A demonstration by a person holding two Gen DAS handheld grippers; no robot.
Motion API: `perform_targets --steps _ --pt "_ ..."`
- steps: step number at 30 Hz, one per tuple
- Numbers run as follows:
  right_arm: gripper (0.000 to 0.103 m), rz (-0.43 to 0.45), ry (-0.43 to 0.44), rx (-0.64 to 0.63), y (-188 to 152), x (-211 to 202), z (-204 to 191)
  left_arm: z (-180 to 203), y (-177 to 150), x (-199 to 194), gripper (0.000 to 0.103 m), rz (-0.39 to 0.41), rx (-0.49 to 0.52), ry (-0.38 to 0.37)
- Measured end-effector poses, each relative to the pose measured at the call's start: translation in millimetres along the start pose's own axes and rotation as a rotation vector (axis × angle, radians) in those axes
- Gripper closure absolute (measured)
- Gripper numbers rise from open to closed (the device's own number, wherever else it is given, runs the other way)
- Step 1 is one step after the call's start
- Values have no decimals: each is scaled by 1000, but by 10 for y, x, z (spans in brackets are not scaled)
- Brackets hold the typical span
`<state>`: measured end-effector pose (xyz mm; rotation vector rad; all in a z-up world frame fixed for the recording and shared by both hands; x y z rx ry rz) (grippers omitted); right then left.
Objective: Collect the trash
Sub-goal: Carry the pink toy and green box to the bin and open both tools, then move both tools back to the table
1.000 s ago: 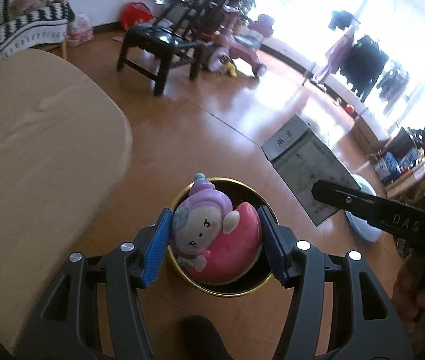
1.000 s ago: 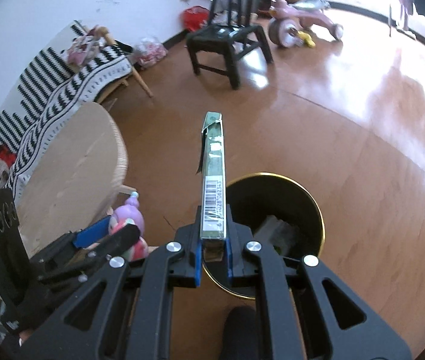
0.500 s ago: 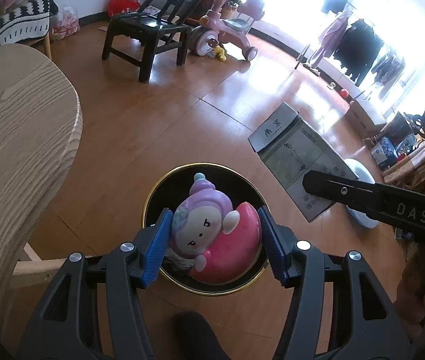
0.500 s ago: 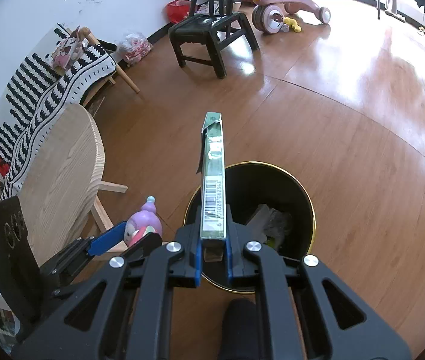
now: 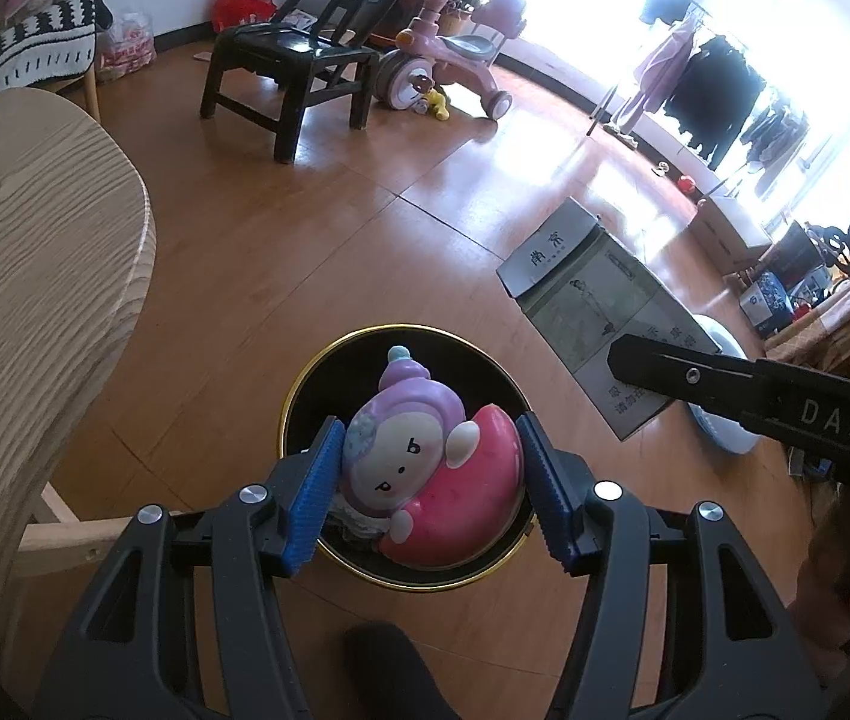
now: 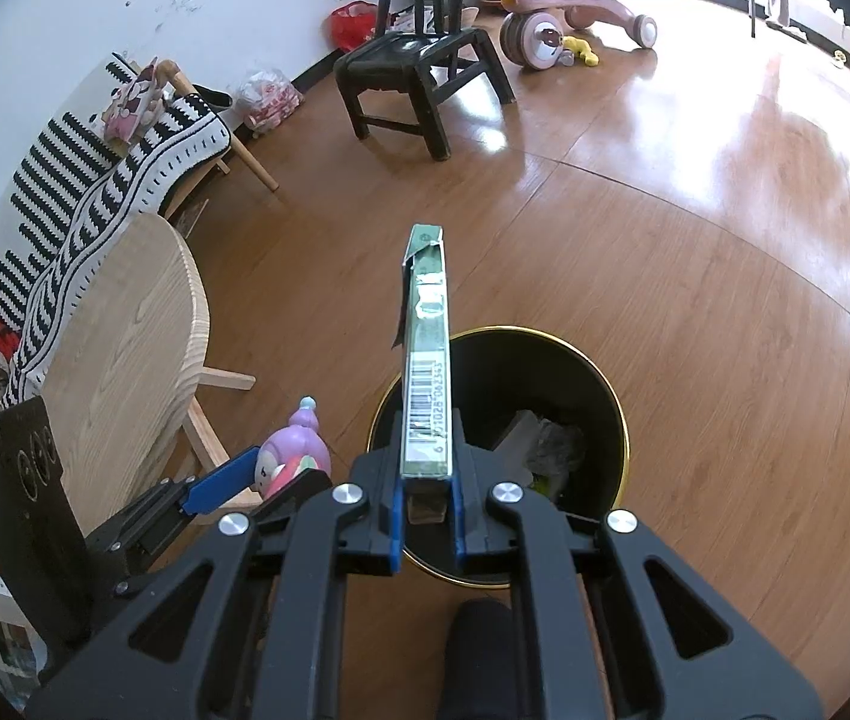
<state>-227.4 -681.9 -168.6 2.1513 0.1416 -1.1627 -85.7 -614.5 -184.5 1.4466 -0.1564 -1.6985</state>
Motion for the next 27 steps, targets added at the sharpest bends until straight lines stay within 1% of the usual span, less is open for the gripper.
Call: perform_targets --steps 6,8,9,10,11,12,14,23,24,26,27 --pt "91 13 -4 29 35 -53 69 14 21 0 42 -3 -2 -3" --pt "88 14 -4 36 44 -59 84 22 32 13 38 -4 -6 -9" --pt "77 15 -4 37 46 -66 96 23 39 10 36 -2 -6 -9" --pt "56 18 -5 37 48 -71 108 33 49 7 31 0 -4 -11" --pt "49 33 -11 37 63 -96 111 40 53 7 29 3 -2 -13" --pt "46 43 -14 34 70 -107 102 51 57 8 28 5 1 -14" --pt "46 49 -7 32 81 -128 81 56 53 13 26 4 1 -17" --pt "46 48 -7 31 89 -122 72 27 59 24 25 2 -8 -8" --pt "44 48 -7 30 90 -118 71 31 55 11 24 5 -9 -5" --pt "37 55 -9 26 95 -134 41 3 62 -26 17 14 -10 4" --pt "32 61 -11 22 118 -142 36 -14 73 -66 16 23 -9 10"
Point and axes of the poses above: each gripper's, at about its wrist camera, not at the fingertips, and x roughly the way its jaws point, z to its right, y to its top, the point moved 8 cm from there along x, roughly the way its jaws point, and after that the axes turned 5 degrees about z, right-handed, at the moved point
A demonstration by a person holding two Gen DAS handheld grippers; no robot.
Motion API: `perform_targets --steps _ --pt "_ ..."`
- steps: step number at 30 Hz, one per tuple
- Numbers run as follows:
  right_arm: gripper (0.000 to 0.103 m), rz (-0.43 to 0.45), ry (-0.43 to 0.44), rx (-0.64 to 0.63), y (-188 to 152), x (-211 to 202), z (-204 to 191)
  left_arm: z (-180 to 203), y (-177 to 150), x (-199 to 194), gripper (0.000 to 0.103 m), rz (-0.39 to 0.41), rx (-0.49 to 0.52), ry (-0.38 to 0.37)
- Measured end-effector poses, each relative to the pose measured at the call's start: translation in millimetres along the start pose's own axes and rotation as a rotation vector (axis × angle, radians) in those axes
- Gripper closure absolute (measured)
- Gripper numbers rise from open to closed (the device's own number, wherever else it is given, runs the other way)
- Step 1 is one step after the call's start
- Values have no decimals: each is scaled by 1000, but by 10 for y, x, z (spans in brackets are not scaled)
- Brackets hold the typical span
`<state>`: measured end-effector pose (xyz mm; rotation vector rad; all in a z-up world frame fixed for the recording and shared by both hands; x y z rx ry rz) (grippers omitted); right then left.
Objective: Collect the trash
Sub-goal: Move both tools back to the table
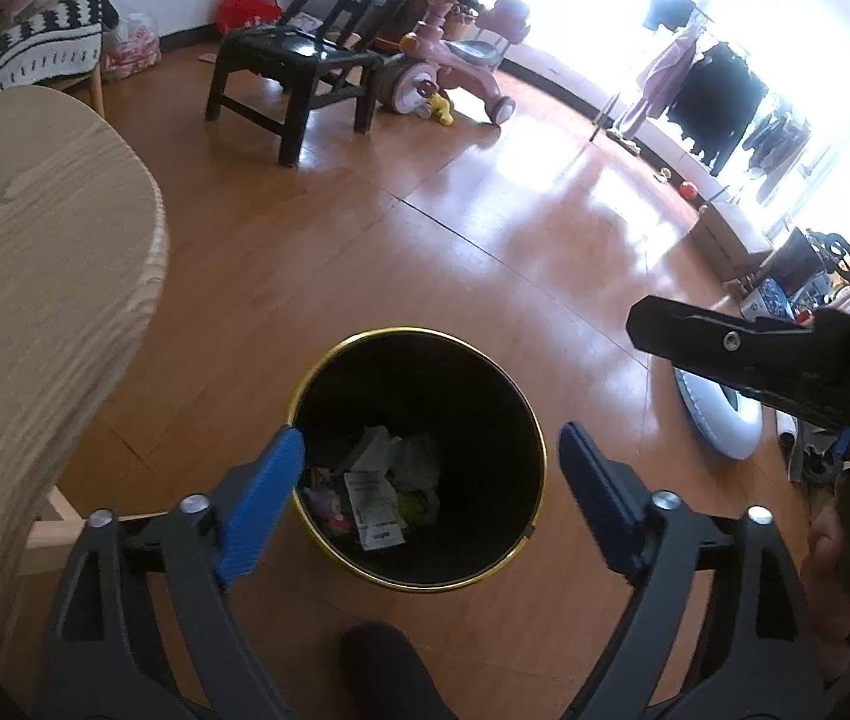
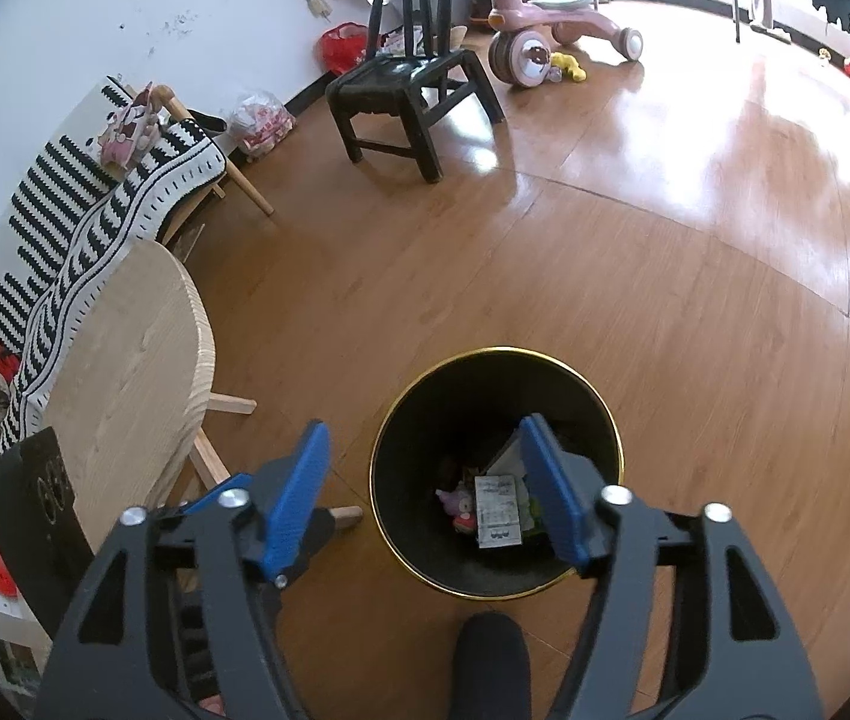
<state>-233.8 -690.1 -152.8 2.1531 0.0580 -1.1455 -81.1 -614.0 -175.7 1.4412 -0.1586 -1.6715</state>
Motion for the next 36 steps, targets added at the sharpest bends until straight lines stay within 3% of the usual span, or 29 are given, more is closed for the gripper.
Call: perform_targets --steps 5,8,12,20,30,36 --pt "22 27 32 -32 45 -66 -300 -138 14 -270 7 25 17 30" --pt "20 19 72 -69 54 -55 -597 -319 52 -517 7 55 18 58" --pt "20 11 136 -146 -1 -48 -1185 -676 73 -954 7 110 4 106" --pt "20 -5 274 -293 -209 -50 -2518 -1738 -127 -2006 7 198 -65 279" --pt "20 -90 441 -518 -1001 111 -4427 -3252 -728 -3447 7 315 -273 496" --pt "20 -156 509 -655 -1637 240 -5250 -4105 -1177 -4175 7 377 -451 615"
Point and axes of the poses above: each gripper's, at about its wrist camera, not at the fingertips, and x roughly the way its jaws point, z to its right, y to its top, the point moved 8 cm from there along x, roughly the way its jaws point, and after that the axes turned 5 degrees about z, right-handed, at the moved point
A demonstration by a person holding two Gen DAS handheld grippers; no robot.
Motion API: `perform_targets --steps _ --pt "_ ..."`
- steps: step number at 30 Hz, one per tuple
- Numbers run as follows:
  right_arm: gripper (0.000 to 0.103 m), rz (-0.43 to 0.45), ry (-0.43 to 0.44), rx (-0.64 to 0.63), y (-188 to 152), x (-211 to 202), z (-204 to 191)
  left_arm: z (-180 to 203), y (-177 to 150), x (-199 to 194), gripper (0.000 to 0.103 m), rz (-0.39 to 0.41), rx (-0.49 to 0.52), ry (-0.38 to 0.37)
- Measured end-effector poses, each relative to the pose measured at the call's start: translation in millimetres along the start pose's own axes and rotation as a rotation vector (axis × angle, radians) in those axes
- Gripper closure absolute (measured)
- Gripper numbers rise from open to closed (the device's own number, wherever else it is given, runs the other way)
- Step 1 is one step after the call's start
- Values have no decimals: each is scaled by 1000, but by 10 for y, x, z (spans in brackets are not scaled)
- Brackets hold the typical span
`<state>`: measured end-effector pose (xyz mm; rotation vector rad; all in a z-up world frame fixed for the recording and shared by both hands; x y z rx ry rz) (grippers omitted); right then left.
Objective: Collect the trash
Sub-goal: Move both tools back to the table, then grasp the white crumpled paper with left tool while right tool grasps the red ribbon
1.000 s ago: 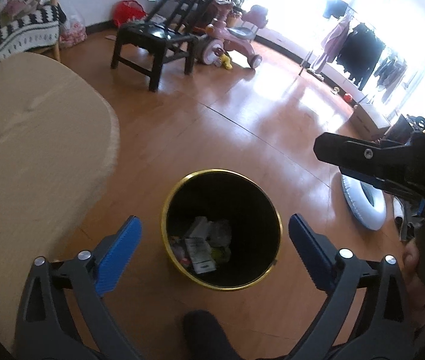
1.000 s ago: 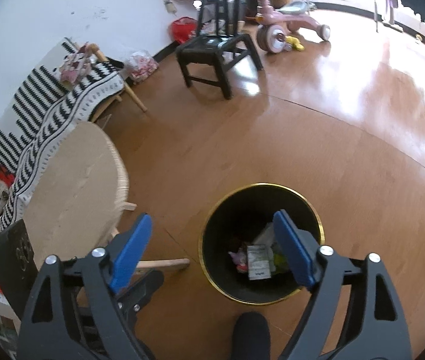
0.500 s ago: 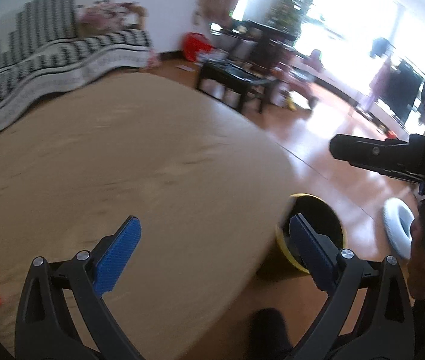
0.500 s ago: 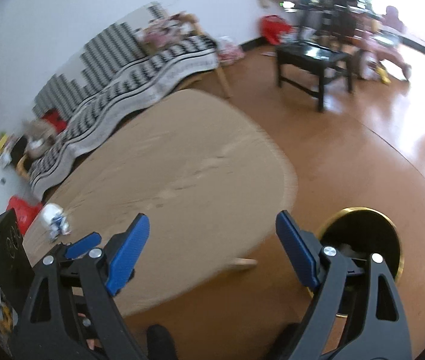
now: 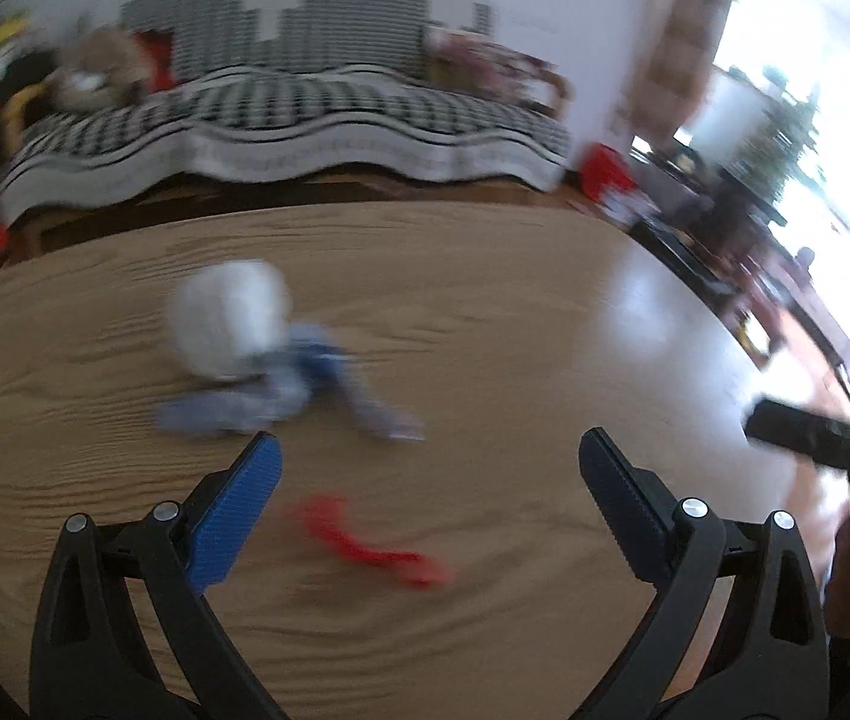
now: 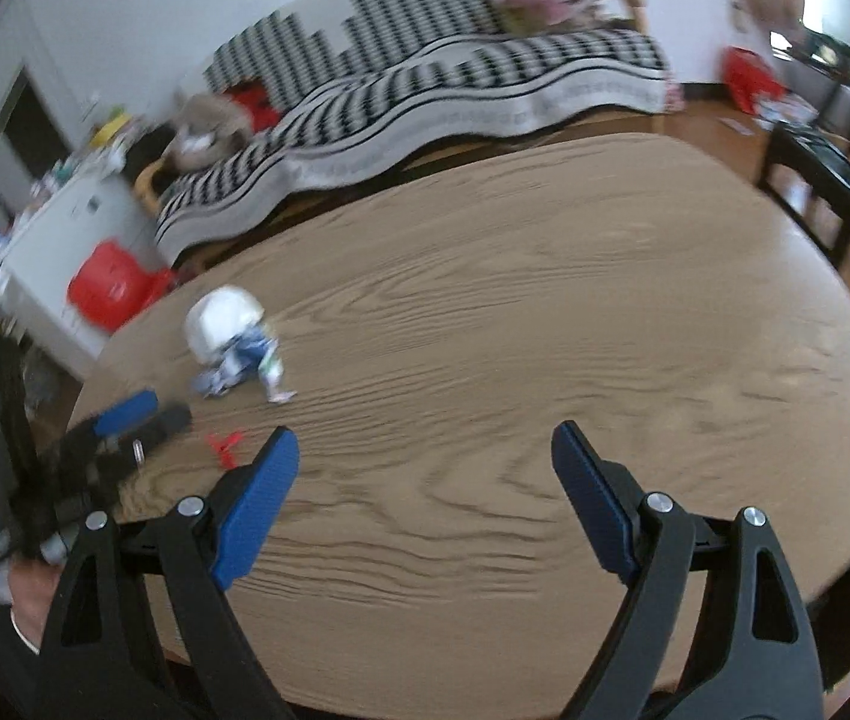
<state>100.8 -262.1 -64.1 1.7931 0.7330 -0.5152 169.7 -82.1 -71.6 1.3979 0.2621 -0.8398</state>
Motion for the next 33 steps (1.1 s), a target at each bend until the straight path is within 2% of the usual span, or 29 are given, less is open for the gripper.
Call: perform_targets --steps 4,9,16,23,26,28,29,30,31,33 --pt "20 -42 36 -76 -77 335 -409 -594 98 31 7 13 -86 78" --pt "20 -105 86 -184 -249 738 -919 -1061 191 229 7 3 -160 129" --pt "20 -170 100 -346 -571 1157 -1396 -1176 320 656 7 -38 -191 143" --pt "22 -190 75 -448 -751 1428 -1568 -1147 430 943 7 -55 -230 135" --pt "31 -166 56 -500 -782 1459 -1621 -1109 437 1032 7 -63 -205 149" --pt "44 -151 48 -530 -814 1451 -1647 -1097 442 1050 7 -60 -200 146" --pt "50 -149 56 -532 -828 1448 -1668 -1080 446 1047 10 -57 -193 147" --pt "67 -144 59 -536 -837 1427 -1680 -1070 446 1043 17 -55 -188 148" --pt "84 -145 63 -532 -848 1408 -1690 -1054 439 1048 34 -63 -179 148" --pt "91 -157 73 -520 -860 1387 -1689 -1045 441 1032 36 -65 -183 142"
Point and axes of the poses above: each gripper's, at about its wrist camera, not at the fingertips, and x roughly the way its jaws point, z to its right, y to its top, the point moved 8 cm from there along x, roughly the way its jaws point, and after that the axes turned 5 degrees about z, right-handed, at the moved point
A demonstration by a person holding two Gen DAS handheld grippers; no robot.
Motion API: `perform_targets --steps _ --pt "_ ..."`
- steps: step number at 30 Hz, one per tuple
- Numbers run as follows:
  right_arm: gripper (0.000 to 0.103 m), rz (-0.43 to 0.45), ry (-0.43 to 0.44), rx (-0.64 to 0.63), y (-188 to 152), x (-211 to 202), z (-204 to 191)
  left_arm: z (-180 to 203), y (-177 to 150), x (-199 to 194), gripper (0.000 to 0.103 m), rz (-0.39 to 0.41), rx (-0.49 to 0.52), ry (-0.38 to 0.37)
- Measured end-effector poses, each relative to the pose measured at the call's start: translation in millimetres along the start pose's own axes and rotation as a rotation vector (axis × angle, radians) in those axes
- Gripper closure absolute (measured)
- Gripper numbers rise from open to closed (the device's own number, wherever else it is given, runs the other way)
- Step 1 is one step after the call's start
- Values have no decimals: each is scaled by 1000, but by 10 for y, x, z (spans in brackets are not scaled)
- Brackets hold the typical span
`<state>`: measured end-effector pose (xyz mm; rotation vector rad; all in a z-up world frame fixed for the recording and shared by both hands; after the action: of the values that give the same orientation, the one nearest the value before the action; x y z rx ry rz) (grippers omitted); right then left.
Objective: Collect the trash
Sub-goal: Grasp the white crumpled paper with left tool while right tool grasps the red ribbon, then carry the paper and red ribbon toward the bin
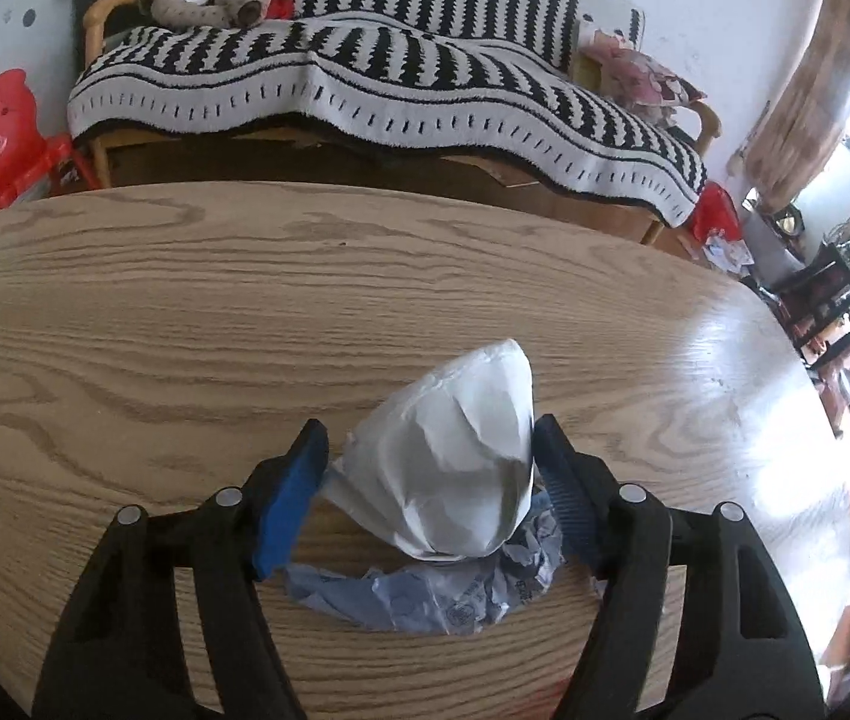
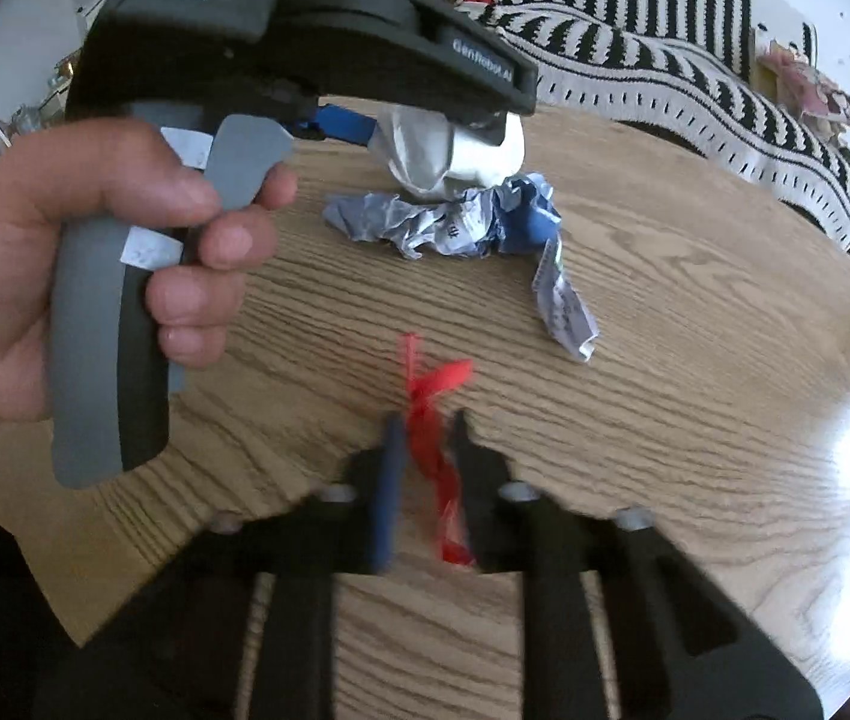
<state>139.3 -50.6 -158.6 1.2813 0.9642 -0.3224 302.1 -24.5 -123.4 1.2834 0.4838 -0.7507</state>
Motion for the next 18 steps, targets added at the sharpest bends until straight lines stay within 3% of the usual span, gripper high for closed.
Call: perform_targets --steps 4,18 --pt "91 21 -2 5 -6 -108 -14 13 50 -108 43 24 0 10" --pt "91 96 -27 101 52 -658 367 87 102 -523 43 84 -9 -17"
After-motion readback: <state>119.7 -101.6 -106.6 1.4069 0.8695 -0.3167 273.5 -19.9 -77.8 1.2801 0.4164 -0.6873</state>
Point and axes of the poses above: each gripper's, at about its wrist camera, not at the fingertips, and x roughly the way its jaws point, z to its right, y to its top, the point moved 8 cm from there along x, roughly the way its jaws point, and after that the axes turned 5 degrees about z, right-handed, at the moved point
